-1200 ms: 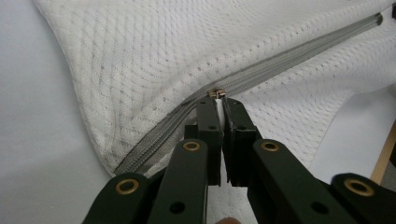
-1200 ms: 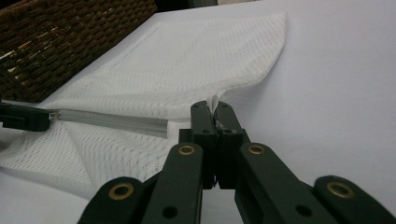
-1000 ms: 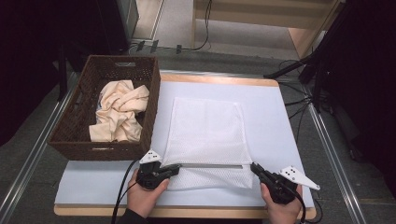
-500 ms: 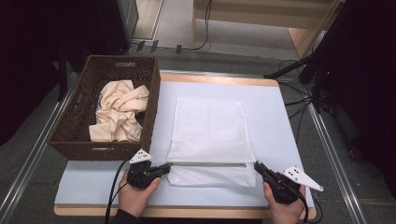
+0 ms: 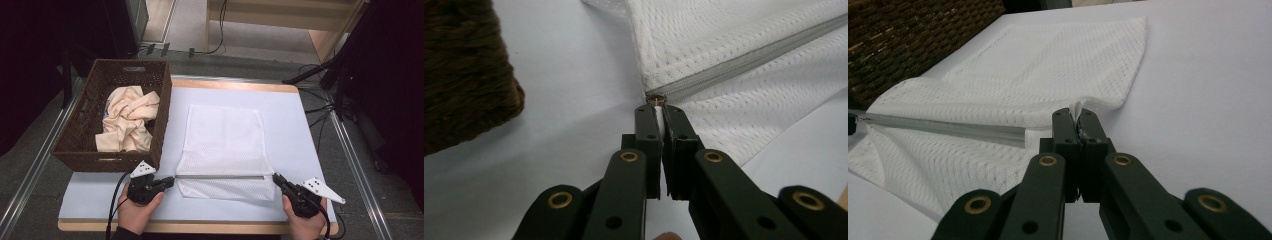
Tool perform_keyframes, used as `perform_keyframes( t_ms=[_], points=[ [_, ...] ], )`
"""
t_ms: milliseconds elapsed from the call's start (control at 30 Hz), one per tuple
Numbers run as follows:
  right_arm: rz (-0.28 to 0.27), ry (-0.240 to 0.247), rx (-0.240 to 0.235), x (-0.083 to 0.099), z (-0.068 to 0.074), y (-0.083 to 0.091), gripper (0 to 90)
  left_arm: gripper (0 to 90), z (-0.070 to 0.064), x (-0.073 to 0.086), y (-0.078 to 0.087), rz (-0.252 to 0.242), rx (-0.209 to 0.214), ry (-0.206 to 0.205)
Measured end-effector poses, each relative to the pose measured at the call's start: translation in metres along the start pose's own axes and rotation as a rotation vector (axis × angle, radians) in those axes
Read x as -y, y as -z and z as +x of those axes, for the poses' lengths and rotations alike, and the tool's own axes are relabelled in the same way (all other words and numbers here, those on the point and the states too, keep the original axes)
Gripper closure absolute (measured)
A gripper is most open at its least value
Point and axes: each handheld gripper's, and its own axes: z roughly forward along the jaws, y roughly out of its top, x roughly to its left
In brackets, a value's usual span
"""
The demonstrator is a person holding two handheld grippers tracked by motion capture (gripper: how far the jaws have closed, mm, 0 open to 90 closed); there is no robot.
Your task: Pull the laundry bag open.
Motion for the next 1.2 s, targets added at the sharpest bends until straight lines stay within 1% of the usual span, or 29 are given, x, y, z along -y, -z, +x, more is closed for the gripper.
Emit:
perform_keyframes(
  t_ms=[33, 67, 100, 233, 367, 433, 567, 600, 633, 667, 700, 733, 767, 800, 833, 867, 900, 967, 1033, 1100, 1133, 1167, 1200],
  points=[
    [0.002, -0.001, -0.005, 0.000, 0.001, -0.001, 90.0, 87.8, 0.002, 0.000, 0.002, -0.002, 0.007, 0.009],
    [0.002, -0.001, -0.005, 0.000, 0.001, -0.001, 90.0, 87.8, 0.002, 0.000, 0.002, -0.002, 0.007, 0.009],
    [0.008, 0.000, -0.017, 0.000, 0.001, -0.002, 90.0, 87.8, 0.004, 0.000, 0.004, -0.006, 0.015, 0.020],
    [0.021, 0.014, -0.023, 0.002, 0.004, -0.005, 90.0, 87.8, 0.008, 0.002, 0.008, -0.002, 0.009, 0.024],
    [0.039, 0.025, -0.022, 0.004, 0.005, -0.008, 90.0, 87.8, 0.010, 0.004, 0.009, 0.002, 0.016, 0.031],
    [0.049, 0.023, -0.015, 0.006, 0.004, -0.010, 90.0, 87.9, 0.010, 0.004, 0.009, 0.009, 0.018, 0.028],
    [0.068, 0.012, -0.003, 0.009, 0.001, -0.013, 90.0, 87.8, 0.008, 0.005, 0.008, 0.006, 0.020, 0.024],
    [0.071, 0.009, -0.001, 0.009, 0.000, -0.014, 90.0, 87.8, 0.007, 0.005, 0.008, 0.000, 0.018, 0.023],
    [0.071, 0.013, -0.006, 0.010, 0.000, -0.015, 89.3, 87.6, 0.006, 0.005, 0.008, -0.013, 0.005, 0.014],
    [0.072, 0.022, -0.011, 0.010, 0.001, -0.016, 87.9, 87.2, 0.003, 0.005, 0.010, -0.040, -0.006, -0.019],
    [0.066, 0.036, -0.019, 0.010, 0.001, -0.016, 83.6, 85.1, 0.003, 0.005, 0.011, -0.050, 0.009, -0.025],
    [0.062, 0.046, -0.026, 0.010, 0.001, -0.015, 75.4, 78.9, 0.003, 0.005, 0.012, -0.064, 0.027, -0.027],
    [0.058, 0.045, -0.030, 0.010, 0.001, -0.015, 66.9, 75.0, 0.003, 0.005, 0.013, -0.075, 0.030, -0.034],
    [0.058, 0.045, -0.030, 0.010, 0.001, -0.015, 66.9, 72.3, 0.003, 0.005, 0.013, -0.075, 0.030, -0.034],
    [0.044, 0.047, -0.013, 0.010, 0.000, -0.014, 53.6, 71.4, 0.002, 0.005, 0.014, -0.087, 0.027, -0.044],
    [0.044, 0.047, -0.013, 0.010, 0.000, -0.014, 53.6, 71.4, 0.001, 0.005, 0.015, -0.092, 0.032, -0.049],
    [0.038, 0.043, -0.005, 0.009, -0.001, -0.014, 46.0, 68.5, 0.001, 0.005, 0.015, -0.096, 0.035, -0.055],
    [0.034, 0.044, -0.001, 0.009, -0.001, -0.013, 44.4, 68.1, -0.002, 0.004, 0.015, -0.108, 0.037, -0.072],
    [0.030, 0.043, 0.008, 0.008, -0.001, -0.014, 40.2, 67.5, -0.004, 0.004, 0.016, -0.116, 0.045, -0.081],
    [0.027, 0.045, 0.009, 0.008, 0.000, -0.014, 40.1, 67.3, -0.005, 0.004, 0.015, -0.121, 0.050, -0.083],
    [0.031, 0.055, 0.010, 0.007, 0.003, -0.015, 39.9, 67.0, -0.006, 0.005, 0.014, -0.116, 0.045, -0.084],
    [0.031, 0.055, 0.010, 0.007, 0.003, -0.015, 39.9, 67.0, -0.006, 0.005, 0.014, -0.116, 0.045, -0.084],
    [0.031, 0.062, 0.002, 0.006, 0.007, -0.017, 39.3, 66.8, -0.007, 0.005, 0.014, -0.116, 0.045, -0.088]
  ],
)
